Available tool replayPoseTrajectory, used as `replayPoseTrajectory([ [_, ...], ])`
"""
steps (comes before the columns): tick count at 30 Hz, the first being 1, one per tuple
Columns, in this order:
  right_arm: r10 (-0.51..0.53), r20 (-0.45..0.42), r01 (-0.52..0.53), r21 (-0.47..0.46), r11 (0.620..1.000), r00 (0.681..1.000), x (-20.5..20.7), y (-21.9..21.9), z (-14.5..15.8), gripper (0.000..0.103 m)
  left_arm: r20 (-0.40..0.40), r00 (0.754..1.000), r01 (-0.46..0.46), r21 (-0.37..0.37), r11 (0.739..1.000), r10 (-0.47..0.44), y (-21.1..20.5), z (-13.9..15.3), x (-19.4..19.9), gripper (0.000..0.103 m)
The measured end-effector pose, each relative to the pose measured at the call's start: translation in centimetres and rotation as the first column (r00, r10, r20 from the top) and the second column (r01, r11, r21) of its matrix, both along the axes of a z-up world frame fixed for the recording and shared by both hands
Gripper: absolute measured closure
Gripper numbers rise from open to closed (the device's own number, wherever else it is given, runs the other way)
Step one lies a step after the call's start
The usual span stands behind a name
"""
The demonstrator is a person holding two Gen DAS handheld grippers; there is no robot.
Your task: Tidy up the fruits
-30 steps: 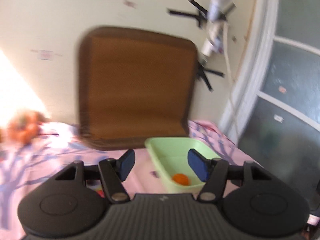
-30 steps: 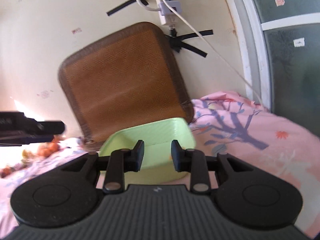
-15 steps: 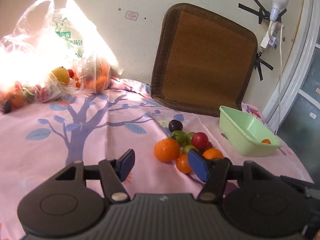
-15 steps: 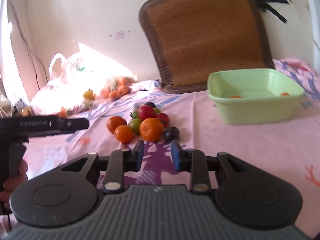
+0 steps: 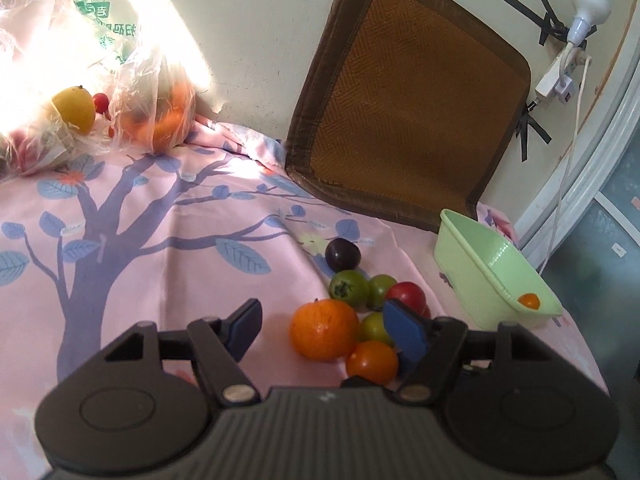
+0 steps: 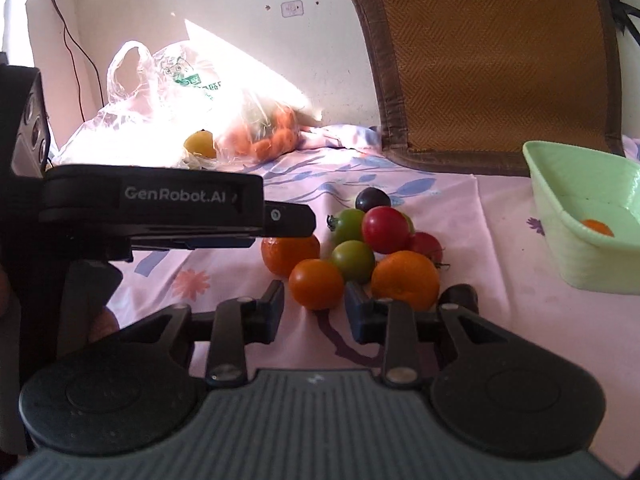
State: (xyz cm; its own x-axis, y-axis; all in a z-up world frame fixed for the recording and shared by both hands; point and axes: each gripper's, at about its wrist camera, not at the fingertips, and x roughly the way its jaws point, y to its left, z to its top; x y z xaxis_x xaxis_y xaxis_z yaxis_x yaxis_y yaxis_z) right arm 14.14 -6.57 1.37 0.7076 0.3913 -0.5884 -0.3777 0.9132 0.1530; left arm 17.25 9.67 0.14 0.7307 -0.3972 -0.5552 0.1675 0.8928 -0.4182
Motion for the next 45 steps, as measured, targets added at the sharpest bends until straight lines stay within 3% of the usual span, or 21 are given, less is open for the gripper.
replayPoseTrajectory([
  [1, -0.003, -0.007, 0.003, -0.004, 1.0, 1.0, 0.3, 0.2, -0.2, 0.055, -0.003, 1.0, 0.005, 0.004, 1.0, -0.005, -0.2, -0.2, 0.0, 0.037],
  [2, -0.009, -0.002, 0.009, -0.007, 1.0, 1.0, 0.3, 0.3, -0.4, 0.055, -0.006, 1.0, 0.011, 0.011, 1.0, -0.011, -0.3, -0.4, 0.1, 0.052],
  [3, -0.009, 0.003, 0.009, -0.012, 1.0, 1.0, 0.2, 0.4, -0.4, 0.059, -0.012, 1.0, 0.024, 0.012, 1.0, -0.024, -0.4, -0.5, 0.1, 0.062],
  [5, -0.018, 0.007, 0.018, -0.018, 1.0, 1.0, -0.3, 0.2, -0.2, 0.069, -0.021, 1.0, 0.013, 0.004, 1.0, -0.013, -0.2, -0.3, -0.4, 0.062],
  [9, -0.008, 0.023, 0.007, 0.03, 1.0, 1.0, -3.7, -2.1, 0.5, 0.069, 0.025, 1.0, 0.01, 0.003, 1.0, -0.01, -0.5, 1.2, -4.7, 0.062],
  [11, -0.029, 0.051, 0.028, 0.024, 0.999, 0.998, -6.3, -3.9, 0.5, 0.069, 0.047, 0.998, 0.051, -0.001, 0.999, -0.051, -1.9, 1.6, -7.0, 0.062],
  [16, -0.191, 0.12, 0.196, -0.031, 0.98, 0.974, -11.5, -9.1, -0.1, 0.069, 0.088, 0.974, 0.206, 0.055, 0.977, -0.211, -8.6, 1.6, -10.4, 0.062],
  [21, -0.311, 0.137, 0.315, -0.007, 0.949, 0.94, -13.1, -13.7, -0.4, 0.069, 0.094, 0.951, 0.285, 0.117, 0.951, -0.296, -14.0, 1.1, -11.0, 0.062],
  [30, -0.324, 0.129, 0.325, 0.014, 0.945, 0.937, -14.0, -15.3, -1.6, 0.067, 0.092, 0.955, 0.254, 0.233, 0.939, -0.281, -16.6, 0.0, -12.3, 0.061],
  [35, -0.313, 0.156, 0.313, 0.025, 0.949, 0.937, -14.7, -15.5, -1.5, 0.06, 0.114, 0.954, 0.238, 0.276, 0.931, -0.277, -16.8, 0.5, -13.0, 0.05],
  [45, -0.289, 0.171, 0.292, 0.008, 0.956, 0.942, -15.5, -15.4, -1.8, 0.06, 0.125, 0.952, 0.229, 0.315, 0.921, -0.279, -16.8, 0.2, -14.5, 0.04],
])
